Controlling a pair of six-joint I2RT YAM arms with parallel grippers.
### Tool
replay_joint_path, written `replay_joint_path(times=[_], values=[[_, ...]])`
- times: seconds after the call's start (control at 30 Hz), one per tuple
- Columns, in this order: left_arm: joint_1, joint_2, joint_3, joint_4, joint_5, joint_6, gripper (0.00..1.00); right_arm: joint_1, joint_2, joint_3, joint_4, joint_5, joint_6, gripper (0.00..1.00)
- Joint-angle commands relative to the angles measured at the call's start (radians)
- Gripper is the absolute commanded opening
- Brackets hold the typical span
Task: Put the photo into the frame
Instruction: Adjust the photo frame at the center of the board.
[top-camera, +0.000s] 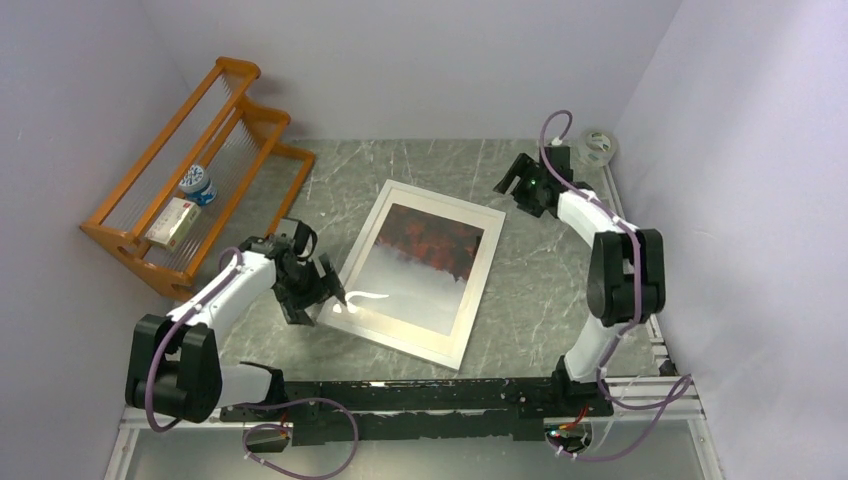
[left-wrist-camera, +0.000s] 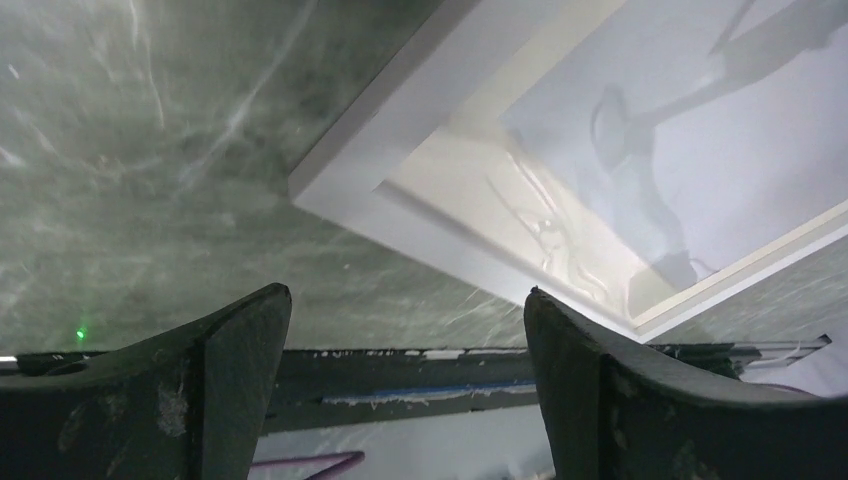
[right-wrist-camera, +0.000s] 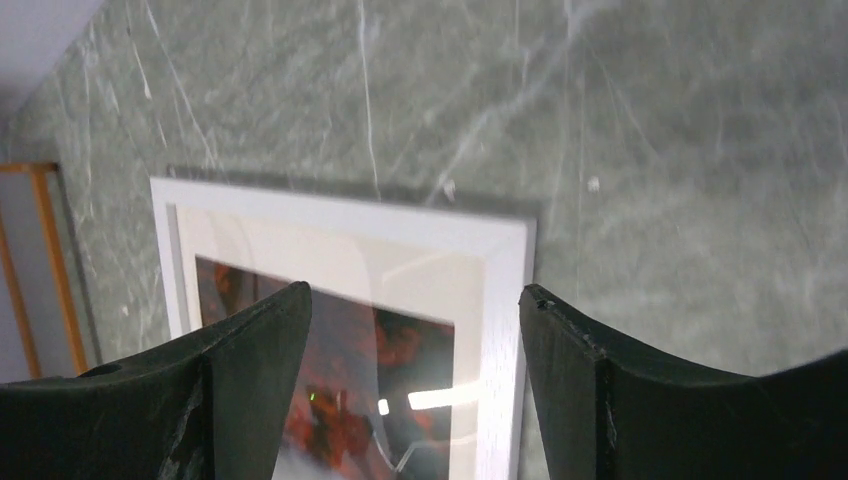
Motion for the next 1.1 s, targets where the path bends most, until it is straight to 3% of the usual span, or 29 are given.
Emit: replay_joint_path(times=[0.0, 0.17, 0.33, 0.67, 1.07], values=[[0.000, -0.027, -0.078, 0.003, 0.087, -0.081, 0.91, 0.004, 0.129, 0.155, -0.014, -0.001, -0.061, 0.80], [0.000, -0.024, -0.146, 0.116, 0.126, -0.104, 0.91, 0.015, 0.255, 0.296, -0.005, -0.081, -0.120, 0.80], [0.000, 0.020, -0.222, 0.341, 0.198, -0.109, 0.90, 0.017, 0.371, 0.395, -0.060, -0.187, -0.182, 0.80], [0.003, 0.179, -0.161, 0.450, 0.233, -0.057, 0.90, 0.017, 0.476, 0.441, -0.154, -0.314, -0.213, 0.77], [0.113, 0.506, 0.221, 0.446, 0.299, 0.119, 0.89, 0.006, 0.145, -0.003, -0.127, -0.183, -0.065, 0.75]])
